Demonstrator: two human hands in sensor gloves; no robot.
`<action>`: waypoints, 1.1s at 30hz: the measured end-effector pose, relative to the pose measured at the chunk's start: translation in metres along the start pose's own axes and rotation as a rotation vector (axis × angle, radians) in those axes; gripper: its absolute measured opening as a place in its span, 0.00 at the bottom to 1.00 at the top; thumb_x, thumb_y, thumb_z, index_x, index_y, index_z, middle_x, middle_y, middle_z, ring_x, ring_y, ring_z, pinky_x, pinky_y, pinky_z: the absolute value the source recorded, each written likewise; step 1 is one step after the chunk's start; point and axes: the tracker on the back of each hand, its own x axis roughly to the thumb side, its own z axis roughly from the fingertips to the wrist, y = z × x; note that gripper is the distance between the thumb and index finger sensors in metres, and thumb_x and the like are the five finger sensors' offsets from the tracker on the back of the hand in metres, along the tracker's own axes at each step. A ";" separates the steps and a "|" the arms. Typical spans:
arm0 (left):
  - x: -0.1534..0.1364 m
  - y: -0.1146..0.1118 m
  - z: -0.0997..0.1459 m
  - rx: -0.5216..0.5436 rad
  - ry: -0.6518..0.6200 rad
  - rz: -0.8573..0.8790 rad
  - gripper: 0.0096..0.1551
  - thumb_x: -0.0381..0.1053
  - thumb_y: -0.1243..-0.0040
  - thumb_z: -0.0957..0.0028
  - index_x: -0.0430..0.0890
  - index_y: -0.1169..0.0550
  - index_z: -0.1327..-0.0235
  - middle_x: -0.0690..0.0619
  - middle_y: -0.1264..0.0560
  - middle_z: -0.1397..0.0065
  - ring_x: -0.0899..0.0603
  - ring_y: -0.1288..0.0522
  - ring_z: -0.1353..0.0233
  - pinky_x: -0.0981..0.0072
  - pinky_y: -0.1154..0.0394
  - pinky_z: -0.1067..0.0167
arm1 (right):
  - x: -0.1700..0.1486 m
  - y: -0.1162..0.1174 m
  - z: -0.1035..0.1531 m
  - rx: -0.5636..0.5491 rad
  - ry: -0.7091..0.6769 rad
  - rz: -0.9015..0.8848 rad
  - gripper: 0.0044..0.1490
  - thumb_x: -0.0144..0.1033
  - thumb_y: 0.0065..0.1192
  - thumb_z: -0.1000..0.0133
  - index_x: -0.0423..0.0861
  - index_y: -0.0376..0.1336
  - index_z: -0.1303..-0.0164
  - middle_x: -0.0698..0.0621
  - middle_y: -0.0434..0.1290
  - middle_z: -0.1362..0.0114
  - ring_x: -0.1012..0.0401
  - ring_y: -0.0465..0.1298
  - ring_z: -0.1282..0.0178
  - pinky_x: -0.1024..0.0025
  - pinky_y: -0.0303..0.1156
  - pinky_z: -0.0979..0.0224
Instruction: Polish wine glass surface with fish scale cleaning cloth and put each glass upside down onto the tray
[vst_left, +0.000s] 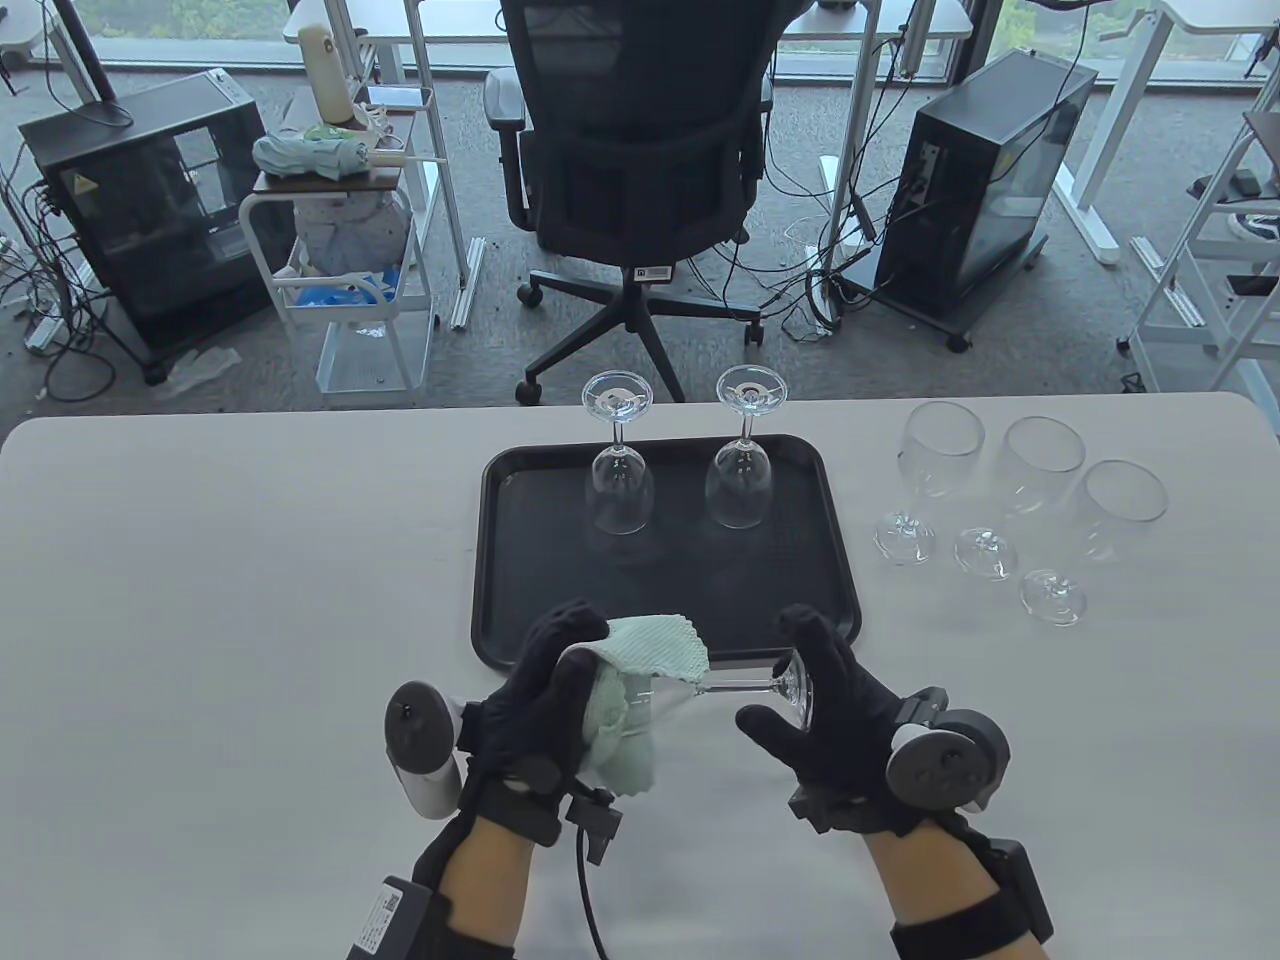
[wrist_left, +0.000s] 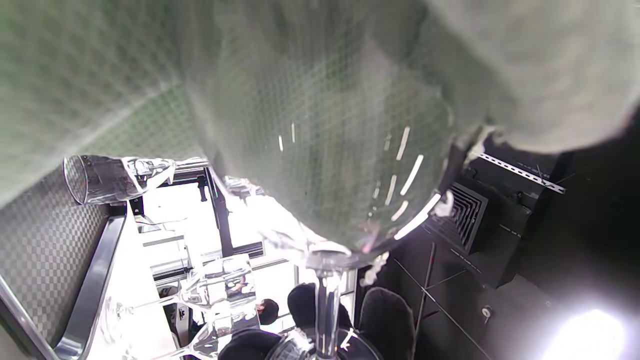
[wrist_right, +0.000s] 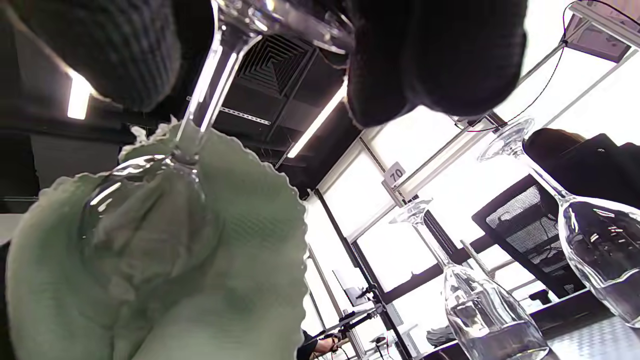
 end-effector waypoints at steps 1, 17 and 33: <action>0.001 0.000 0.000 0.003 -0.011 -0.013 0.33 0.73 0.47 0.41 0.59 0.31 0.27 0.50 0.39 0.17 0.35 0.34 0.23 0.37 0.22 0.42 | -0.001 0.000 0.000 0.002 0.024 -0.029 0.58 0.66 0.69 0.49 0.57 0.41 0.20 0.39 0.60 0.24 0.49 0.79 0.49 0.60 0.82 0.52; 0.004 -0.002 0.000 0.004 -0.054 -0.015 0.32 0.72 0.47 0.41 0.58 0.30 0.28 0.50 0.39 0.17 0.35 0.35 0.22 0.35 0.24 0.40 | 0.000 0.001 0.001 -0.025 0.041 -0.073 0.55 0.68 0.61 0.46 0.56 0.40 0.20 0.39 0.58 0.23 0.46 0.77 0.45 0.57 0.81 0.48; 0.010 0.055 0.004 0.215 -0.076 0.122 0.28 0.63 0.49 0.38 0.47 0.23 0.36 0.50 0.30 0.22 0.35 0.31 0.23 0.35 0.27 0.34 | -0.015 -0.002 0.005 -0.062 0.328 -0.264 0.47 0.67 0.46 0.41 0.50 0.45 0.18 0.35 0.63 0.28 0.48 0.78 0.53 0.59 0.80 0.57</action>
